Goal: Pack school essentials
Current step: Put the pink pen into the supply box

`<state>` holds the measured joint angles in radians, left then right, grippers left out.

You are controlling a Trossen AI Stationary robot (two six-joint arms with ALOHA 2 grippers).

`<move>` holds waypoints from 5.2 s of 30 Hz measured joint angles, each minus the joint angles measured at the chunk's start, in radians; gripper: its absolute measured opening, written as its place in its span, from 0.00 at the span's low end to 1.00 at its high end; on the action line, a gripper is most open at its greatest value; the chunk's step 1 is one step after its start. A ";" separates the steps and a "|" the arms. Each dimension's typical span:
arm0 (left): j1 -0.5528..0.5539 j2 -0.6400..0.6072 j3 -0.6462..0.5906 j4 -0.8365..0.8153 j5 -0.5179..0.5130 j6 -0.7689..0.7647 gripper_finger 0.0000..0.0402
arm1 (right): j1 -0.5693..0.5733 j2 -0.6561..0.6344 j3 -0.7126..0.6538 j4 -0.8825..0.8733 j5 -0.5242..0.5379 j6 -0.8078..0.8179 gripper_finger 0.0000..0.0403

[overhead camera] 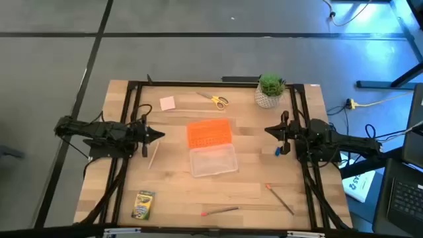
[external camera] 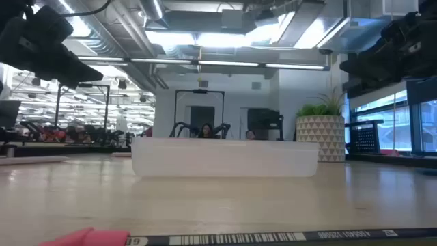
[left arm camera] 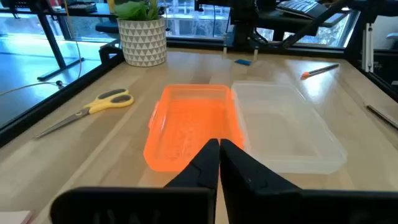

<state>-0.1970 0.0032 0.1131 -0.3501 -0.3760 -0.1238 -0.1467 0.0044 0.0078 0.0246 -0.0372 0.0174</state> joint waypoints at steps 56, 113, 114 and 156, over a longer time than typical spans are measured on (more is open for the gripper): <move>0.008 1.012 0.896 -1.094 0.245 -0.974 0.12 | 0.000 0.000 0.000 0.020 0.001 0.000 0.05; -0.177 1.052 0.350 -0.413 0.366 -1.317 0.30 | 0.000 0.001 0.092 -0.018 -0.035 -0.040 0.05; -0.185 1.055 0.350 -0.413 0.359 -1.318 0.30 | 0.000 0.004 0.114 -0.041 -0.035 -0.051 0.05; -0.217 1.212 0.354 -0.403 0.336 -1.315 0.02 | 0.050 0.847 0.742 -0.614 -0.193 0.081 0.05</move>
<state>-0.4141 1.2152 0.4667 -0.7528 -0.0399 -1.4384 -0.0966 0.8513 0.7498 -0.5897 -0.2306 0.0986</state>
